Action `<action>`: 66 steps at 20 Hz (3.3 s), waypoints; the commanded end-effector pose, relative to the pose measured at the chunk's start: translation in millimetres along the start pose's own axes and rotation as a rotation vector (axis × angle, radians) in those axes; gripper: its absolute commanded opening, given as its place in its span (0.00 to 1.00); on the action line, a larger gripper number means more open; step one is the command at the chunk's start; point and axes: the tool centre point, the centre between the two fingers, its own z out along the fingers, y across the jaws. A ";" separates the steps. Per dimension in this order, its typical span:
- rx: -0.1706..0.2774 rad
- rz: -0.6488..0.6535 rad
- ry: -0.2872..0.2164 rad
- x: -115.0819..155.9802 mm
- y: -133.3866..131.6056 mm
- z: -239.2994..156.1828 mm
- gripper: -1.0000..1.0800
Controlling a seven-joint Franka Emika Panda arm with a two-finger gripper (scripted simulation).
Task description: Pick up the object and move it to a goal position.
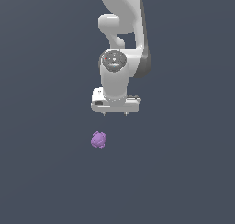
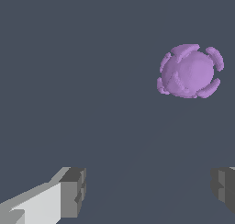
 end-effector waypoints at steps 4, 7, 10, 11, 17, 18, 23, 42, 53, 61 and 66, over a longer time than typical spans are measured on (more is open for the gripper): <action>-0.003 -0.011 0.010 2.3 -4.7 -4.0 0.96; -0.012 -0.041 0.036 7.3 -17.2 -14.8 0.96; -0.017 -0.057 0.048 8.4 -24.1 -20.4 0.96; -0.017 -0.058 0.048 8.2 -24.4 -20.5 0.96; -0.013 -0.041 0.047 13.8 -17.6 -16.1 0.96; -0.012 -0.035 0.048 16.2 -15.5 -14.8 0.96; -0.004 0.007 0.053 32.9 1.7 -3.8 0.96; 0.015 0.177 0.078 88.9 80.6 50.2 0.96; 0.015 0.177 0.077 90.0 80.0 80.3 0.96; 0.015 0.178 0.078 92.8 80.5 100.5 0.96; 0.015 0.178 0.078 92.9 80.5 100.2 0.00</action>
